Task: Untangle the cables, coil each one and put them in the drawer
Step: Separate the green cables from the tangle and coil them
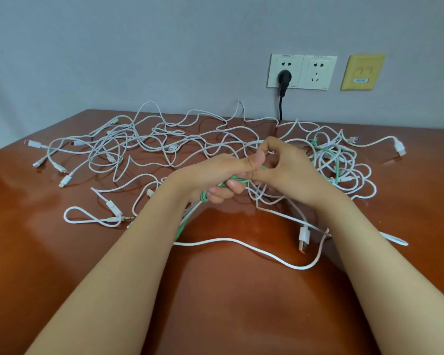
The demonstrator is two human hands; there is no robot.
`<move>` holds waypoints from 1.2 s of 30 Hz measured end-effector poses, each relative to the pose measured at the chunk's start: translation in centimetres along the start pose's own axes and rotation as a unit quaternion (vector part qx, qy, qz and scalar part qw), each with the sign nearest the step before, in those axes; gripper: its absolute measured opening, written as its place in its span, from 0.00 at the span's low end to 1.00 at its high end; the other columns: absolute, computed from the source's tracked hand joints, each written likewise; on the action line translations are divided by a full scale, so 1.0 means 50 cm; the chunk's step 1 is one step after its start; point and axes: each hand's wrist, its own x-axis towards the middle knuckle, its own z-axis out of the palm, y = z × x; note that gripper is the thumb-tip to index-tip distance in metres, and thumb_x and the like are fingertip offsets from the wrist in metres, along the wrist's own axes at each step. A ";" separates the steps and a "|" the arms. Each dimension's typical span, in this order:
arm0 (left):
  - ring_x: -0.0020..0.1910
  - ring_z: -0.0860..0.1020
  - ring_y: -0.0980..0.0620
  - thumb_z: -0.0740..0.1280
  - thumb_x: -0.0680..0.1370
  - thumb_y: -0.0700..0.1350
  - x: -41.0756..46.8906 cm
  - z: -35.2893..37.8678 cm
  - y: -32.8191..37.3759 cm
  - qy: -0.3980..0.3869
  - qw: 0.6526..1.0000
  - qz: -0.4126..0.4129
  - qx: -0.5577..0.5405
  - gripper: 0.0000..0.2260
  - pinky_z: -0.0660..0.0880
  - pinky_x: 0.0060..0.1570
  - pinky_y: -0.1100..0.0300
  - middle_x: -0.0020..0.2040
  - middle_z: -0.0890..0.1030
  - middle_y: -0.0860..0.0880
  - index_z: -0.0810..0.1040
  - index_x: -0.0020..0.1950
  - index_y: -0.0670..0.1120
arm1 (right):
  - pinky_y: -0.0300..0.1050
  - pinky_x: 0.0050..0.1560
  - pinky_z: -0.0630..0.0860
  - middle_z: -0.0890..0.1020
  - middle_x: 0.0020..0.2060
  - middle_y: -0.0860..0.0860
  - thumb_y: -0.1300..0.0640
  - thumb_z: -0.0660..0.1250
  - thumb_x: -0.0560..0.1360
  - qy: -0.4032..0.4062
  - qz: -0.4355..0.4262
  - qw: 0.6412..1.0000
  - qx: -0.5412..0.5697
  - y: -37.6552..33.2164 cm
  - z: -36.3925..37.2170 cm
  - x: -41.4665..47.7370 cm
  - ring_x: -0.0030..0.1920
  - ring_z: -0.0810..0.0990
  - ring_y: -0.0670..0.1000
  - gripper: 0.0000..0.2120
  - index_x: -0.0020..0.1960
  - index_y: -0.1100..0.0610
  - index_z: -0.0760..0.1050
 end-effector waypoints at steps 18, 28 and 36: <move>0.15 0.57 0.60 0.59 0.81 0.49 0.037 -0.035 -0.028 0.202 0.967 0.086 -0.130 0.10 0.52 0.17 0.71 0.20 0.63 0.56 0.74 0.45 0.46 | 0.48 0.51 0.63 0.82 0.41 0.56 0.53 0.55 0.80 0.065 -0.080 0.964 -0.243 0.018 0.016 -0.001 0.48 0.77 0.62 0.12 0.50 0.56 0.75; 0.15 0.58 0.60 0.59 0.81 0.46 0.050 -0.001 -0.017 0.188 0.959 0.147 -0.151 0.09 0.54 0.17 0.71 0.21 0.62 0.55 0.76 0.44 0.45 | 0.47 0.43 0.54 0.81 0.38 0.62 0.51 0.45 0.72 0.104 -0.161 0.947 -0.258 0.001 0.056 -0.008 0.43 0.77 0.65 0.20 0.48 0.59 0.72; 0.17 0.65 0.61 0.62 0.80 0.44 0.069 0.005 -0.023 0.286 0.941 0.181 -0.001 0.13 0.62 0.22 0.67 0.17 0.68 0.56 0.70 0.35 0.46 | 0.46 0.43 0.56 0.81 0.38 0.60 0.50 0.45 0.72 0.119 -0.129 0.958 -0.228 0.005 0.058 -0.004 0.43 0.77 0.63 0.17 0.44 0.55 0.71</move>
